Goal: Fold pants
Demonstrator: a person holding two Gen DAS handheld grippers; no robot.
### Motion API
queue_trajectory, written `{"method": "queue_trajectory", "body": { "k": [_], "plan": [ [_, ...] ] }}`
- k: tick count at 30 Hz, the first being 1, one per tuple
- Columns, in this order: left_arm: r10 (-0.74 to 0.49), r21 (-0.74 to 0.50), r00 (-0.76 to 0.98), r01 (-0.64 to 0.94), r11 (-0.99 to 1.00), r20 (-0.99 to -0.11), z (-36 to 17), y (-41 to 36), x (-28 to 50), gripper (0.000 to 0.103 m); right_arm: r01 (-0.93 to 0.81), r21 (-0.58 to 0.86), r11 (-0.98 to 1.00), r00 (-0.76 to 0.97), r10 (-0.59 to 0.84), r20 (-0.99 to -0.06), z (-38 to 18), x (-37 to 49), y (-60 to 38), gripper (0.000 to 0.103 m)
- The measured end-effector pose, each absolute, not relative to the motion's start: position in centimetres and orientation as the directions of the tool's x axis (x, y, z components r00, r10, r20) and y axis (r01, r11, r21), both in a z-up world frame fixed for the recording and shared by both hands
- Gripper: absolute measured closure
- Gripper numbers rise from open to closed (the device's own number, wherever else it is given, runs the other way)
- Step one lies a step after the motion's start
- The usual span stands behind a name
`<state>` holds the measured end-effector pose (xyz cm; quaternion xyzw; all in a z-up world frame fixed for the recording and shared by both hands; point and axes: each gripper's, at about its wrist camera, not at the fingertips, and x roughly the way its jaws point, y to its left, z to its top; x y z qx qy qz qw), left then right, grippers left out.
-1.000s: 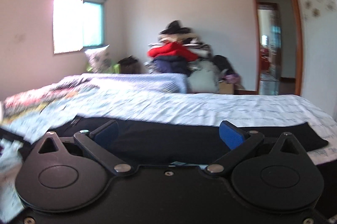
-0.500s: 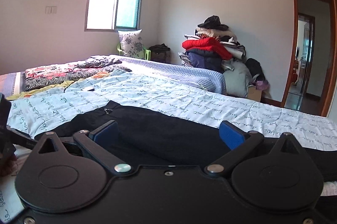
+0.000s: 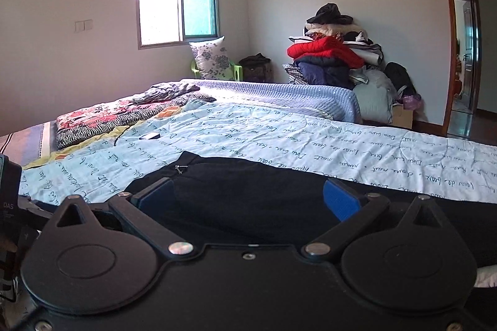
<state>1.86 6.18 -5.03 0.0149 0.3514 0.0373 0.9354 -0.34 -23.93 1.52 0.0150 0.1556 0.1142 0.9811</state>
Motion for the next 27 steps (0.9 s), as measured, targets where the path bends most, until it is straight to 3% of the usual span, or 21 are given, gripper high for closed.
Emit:
{"method": "queue_trajectory", "body": {
  "k": [11, 18, 20, 22, 24, 27],
  "plan": [
    [0.074, 0.061, 0.745, -0.045, 0.997, -0.662, -4.9, 6.4, 2.5, 0.000, -0.234, 0.105, 0.967, 0.921, 0.255, -0.294, 1.5, 0.2, -24.4, 0.000],
    [0.056, 0.097, 0.790, 0.004, 0.995, -0.610, -2.7, 5.4, 5.0, 0.000, -0.256, 0.124, 0.959, 0.913, 0.282, -0.295, 2.4, 3.8, -26.2, 0.000],
    [0.003, 0.077, 0.809, 0.052, 0.996, -0.587, -2.0, 5.2, 6.4, 0.000, -0.277, 0.159, 0.947, 0.900, 0.314, -0.301, 2.4, 5.5, -27.0, 0.000],
    [-0.138, -0.022, 0.802, 0.155, 0.988, -0.581, -1.5, 5.7, 8.6, 0.000, -0.336, 0.251, 0.908, 0.851, 0.407, -0.332, 2.1, 7.8, -28.3, 0.000],
    [-0.315, -0.198, 0.737, 0.245, 0.949, -0.598, -1.6, 6.8, 11.5, 0.000, -0.370, 0.388, 0.844, 0.770, 0.513, -0.381, 1.3, 10.8, -29.9, 0.000],
    [-0.509, -0.456, 0.631, 0.263, 0.850, -0.585, -2.8, 8.6, 16.4, 0.005, -0.312, 0.591, 0.744, 0.675, 0.611, -0.414, -0.3, 14.6, -32.3, 0.000]
  ]
}}
